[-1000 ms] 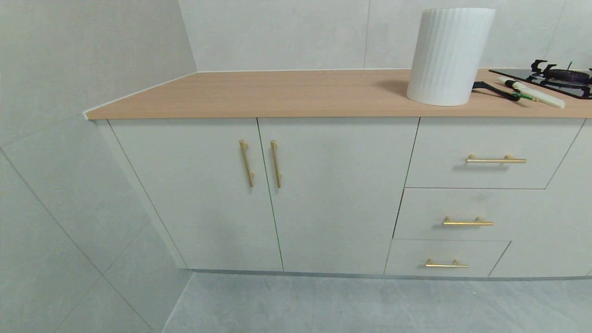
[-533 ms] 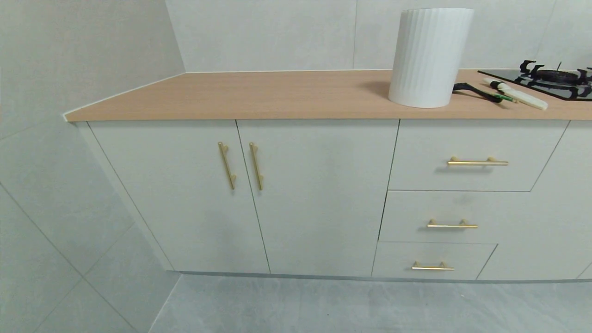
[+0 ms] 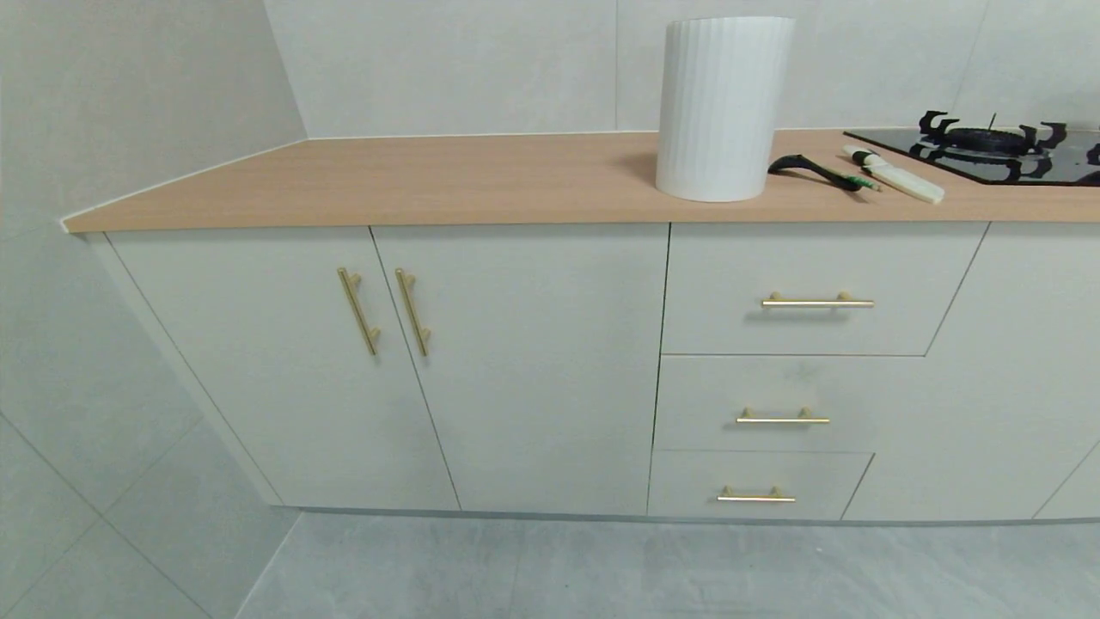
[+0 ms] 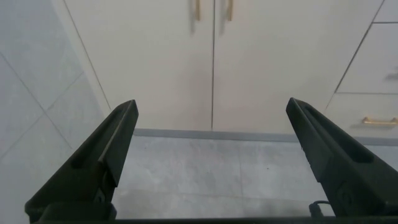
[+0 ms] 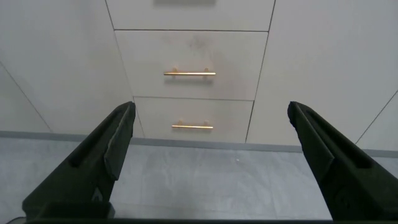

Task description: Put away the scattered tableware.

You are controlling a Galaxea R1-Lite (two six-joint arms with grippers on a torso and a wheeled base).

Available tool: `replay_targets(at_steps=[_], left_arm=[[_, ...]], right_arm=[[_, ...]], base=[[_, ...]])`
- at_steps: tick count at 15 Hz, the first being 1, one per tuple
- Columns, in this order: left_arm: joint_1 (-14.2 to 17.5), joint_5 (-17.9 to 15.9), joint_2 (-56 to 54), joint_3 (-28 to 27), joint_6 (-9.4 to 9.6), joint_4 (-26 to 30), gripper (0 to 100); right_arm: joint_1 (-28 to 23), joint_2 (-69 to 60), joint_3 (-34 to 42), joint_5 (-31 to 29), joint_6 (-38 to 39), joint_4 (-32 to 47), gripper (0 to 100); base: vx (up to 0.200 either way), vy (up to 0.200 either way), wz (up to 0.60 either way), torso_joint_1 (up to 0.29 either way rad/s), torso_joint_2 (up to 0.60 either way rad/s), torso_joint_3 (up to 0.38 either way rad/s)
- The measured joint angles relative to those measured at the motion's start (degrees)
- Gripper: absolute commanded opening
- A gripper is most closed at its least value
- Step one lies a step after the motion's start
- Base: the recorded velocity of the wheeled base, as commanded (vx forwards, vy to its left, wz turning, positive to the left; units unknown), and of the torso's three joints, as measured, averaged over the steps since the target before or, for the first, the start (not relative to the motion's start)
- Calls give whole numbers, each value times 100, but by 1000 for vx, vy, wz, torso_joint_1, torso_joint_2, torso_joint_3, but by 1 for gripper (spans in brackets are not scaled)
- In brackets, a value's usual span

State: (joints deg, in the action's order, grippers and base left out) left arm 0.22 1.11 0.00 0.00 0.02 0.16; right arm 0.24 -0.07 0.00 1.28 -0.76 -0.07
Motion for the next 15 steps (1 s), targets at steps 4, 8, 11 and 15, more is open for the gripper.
replay_targets(at_steps=[4, 8, 11, 15], left_arm=[[2, 1, 0, 0, -2, 2, 100], [-1, 0, 0, 0, -7, 2, 100], [-9, 1, 0, 0, -12, 2, 100], [-4, 1, 0, 0, -5, 2, 100]], right_arm=[[0, 0, 0, 0, -2, 0, 100], [-9, 0, 0, 2, 0, 0, 100], [-4, 0, 0, 2, -2, 0, 100], [-6, 0, 0, 2, -2, 0, 100]], base=[[0, 0, -150, 1, 1, 1], [0, 0, 0, 0, 0, 0], [0, 0, 0, 0, 0, 0], [50, 0, 0, 1, -1, 2]])
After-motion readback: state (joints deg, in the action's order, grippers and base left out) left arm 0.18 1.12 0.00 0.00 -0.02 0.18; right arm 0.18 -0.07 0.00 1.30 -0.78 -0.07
